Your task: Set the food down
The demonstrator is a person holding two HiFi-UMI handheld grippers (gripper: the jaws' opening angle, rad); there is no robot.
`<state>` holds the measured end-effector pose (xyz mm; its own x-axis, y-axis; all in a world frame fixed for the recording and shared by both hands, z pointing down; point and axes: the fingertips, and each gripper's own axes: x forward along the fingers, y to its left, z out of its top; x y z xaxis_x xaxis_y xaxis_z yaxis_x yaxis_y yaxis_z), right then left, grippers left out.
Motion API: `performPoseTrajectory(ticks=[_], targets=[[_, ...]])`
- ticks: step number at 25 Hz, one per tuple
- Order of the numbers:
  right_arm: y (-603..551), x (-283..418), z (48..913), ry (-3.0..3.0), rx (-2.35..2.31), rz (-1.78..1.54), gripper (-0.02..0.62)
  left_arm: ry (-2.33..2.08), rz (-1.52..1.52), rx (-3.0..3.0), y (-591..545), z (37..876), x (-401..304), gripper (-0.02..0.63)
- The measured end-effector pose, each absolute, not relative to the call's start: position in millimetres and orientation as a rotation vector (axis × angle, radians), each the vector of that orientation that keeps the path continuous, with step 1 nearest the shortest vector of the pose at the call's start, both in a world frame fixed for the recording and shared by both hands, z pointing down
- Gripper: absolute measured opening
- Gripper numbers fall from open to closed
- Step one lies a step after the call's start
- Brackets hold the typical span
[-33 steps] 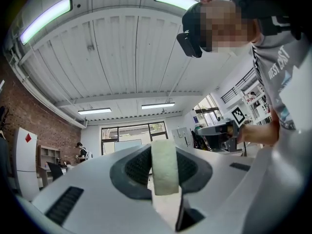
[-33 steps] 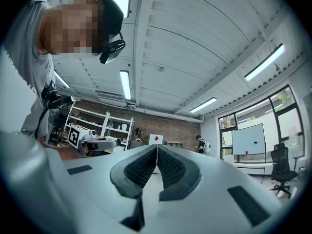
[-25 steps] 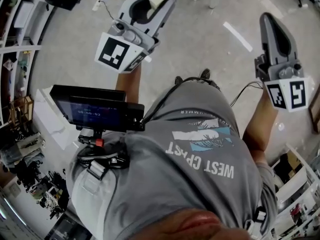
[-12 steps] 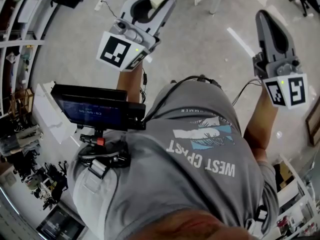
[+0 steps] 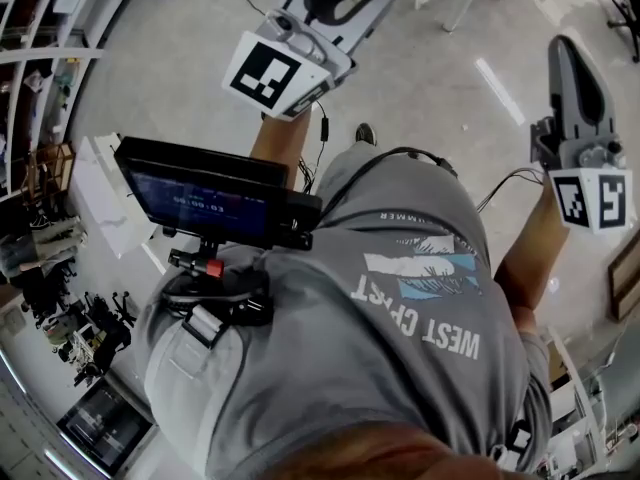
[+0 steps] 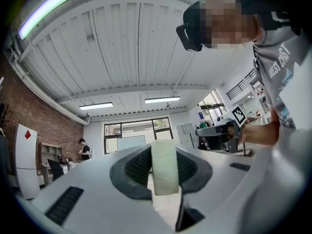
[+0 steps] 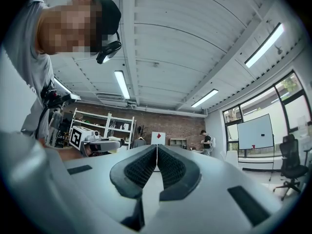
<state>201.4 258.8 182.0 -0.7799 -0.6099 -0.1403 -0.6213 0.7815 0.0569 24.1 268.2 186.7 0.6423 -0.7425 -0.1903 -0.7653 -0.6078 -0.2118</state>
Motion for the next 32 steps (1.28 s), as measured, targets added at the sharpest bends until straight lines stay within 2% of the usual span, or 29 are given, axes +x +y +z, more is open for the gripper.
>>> performPoseTrajectory(ticks=[4,12,26,32], targets=[[247.0,193.2,175.8,2.848,-1.025,0.158,0.009,1.213,0.115,-2.612,247.1,184.0,13.5,0.100],[198.2,117.2,177.9,2.825,-1.108,0.175,0.009,1.168,0.160,-2.646,194.5,187.2,-70.1,0.100],[165.5,126.6,166.6,2.842,-1.131,0.180,0.009,1.164,0.182,-2.664,154.4,178.2,-60.5,0.100],[113.2,156.8,177.4,2.850,-1.079,0.162,0.009,1.189,0.156,-2.652,108.6,187.0,-26.1,0.100]])
